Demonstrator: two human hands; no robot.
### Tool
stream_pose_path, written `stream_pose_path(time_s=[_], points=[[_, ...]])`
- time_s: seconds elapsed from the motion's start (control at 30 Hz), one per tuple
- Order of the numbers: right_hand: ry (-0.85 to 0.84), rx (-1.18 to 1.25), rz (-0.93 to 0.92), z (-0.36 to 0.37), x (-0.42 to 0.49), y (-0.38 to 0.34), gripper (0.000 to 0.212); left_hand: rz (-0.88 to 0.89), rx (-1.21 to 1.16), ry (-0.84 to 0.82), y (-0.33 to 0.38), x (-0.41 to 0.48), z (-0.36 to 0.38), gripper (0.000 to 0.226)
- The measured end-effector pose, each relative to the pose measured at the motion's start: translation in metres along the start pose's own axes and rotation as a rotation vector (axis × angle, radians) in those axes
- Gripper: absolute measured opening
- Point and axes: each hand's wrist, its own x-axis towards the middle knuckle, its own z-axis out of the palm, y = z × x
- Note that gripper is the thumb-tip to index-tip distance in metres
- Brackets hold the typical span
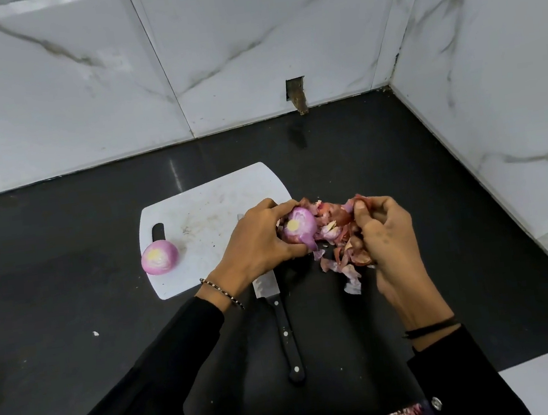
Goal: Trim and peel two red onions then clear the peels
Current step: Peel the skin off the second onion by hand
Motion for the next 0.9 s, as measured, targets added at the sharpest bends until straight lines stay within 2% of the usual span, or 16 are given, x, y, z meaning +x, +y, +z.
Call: stream_pose_path(time_s=[0.17,0.27,0.37,0.43,0.53,0.67,0.73,0.9], points=[[-0.078,-0.203,-0.079,-0.012,0.006,0.006,0.011,-0.108,-0.271,-0.034,0.0,-0.004,-0.005,0.066],[-0.081,-0.348,-0.118,-0.017,0.004,0.008,0.018,-0.16,-0.431,-0.057,0.004,-0.007,-0.008,0.045],[-0.071,-0.529,-0.241,-0.021,0.002,0.009,0.023,-0.209,-0.592,-0.103,0.005,-0.007,-0.008,0.029],[-0.054,-0.589,-0.349,-0.021,0.001,0.01,0.021,-0.225,-0.653,-0.135,0.006,-0.007,-0.009,0.029],[-0.063,-0.67,-0.488,-0.021,0.001,0.007,0.014,-0.237,-0.654,-0.151,0.005,-0.005,-0.008,0.028],[-0.254,-0.691,-0.664,-0.02,0.002,0.0,0.042,-0.259,-0.624,-0.15,0.001,-0.003,-0.004,0.041],[-0.314,-0.737,-0.766,-0.018,0.004,-0.001,0.047,-0.248,-0.631,-0.168,0.003,-0.003,-0.006,0.038],[-0.354,-0.762,-0.861,-0.011,0.009,0.0,0.027,-0.174,-0.558,-0.184,0.005,-0.005,-0.009,0.029]])
